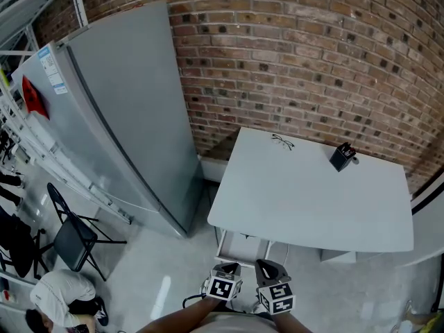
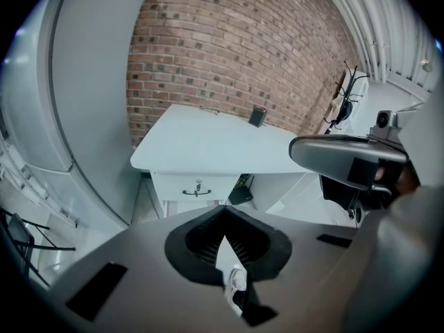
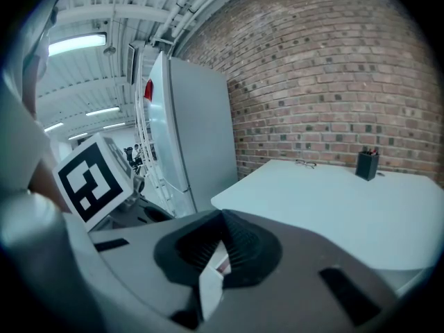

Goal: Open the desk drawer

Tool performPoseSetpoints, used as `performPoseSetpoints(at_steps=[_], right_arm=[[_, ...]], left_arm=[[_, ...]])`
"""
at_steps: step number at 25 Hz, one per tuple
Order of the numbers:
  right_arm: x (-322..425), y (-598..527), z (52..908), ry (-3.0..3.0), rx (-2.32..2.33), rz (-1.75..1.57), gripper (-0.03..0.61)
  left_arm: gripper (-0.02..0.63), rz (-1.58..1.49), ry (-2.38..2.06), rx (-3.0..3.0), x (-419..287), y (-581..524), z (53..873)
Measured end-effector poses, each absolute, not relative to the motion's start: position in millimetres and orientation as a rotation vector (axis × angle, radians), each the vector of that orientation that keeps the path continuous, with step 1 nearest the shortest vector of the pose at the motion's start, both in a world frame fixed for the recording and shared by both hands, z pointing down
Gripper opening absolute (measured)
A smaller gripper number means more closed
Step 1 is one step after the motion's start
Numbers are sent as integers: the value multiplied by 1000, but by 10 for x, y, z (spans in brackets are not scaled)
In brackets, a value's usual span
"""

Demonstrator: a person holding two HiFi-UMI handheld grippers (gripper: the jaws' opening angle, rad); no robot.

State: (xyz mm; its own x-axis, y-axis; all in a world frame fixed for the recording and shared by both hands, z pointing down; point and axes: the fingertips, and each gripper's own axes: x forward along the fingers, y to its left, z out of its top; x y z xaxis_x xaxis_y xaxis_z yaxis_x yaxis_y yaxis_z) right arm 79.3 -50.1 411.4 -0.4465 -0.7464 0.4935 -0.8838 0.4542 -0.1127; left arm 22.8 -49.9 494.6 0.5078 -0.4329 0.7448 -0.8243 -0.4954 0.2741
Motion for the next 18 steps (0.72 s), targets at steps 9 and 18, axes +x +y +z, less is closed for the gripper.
performPoseSetpoints(at_steps=[9, 18], right_arm=[[869, -439, 4118, -2320, 1405, 520, 15], [952, -411, 4121, -2327, 1434, 519, 15]], left_arm=[[8, 829, -1001, 2131, 284, -441, 4945], [8, 848, -991, 2151, 368, -441, 4985]])
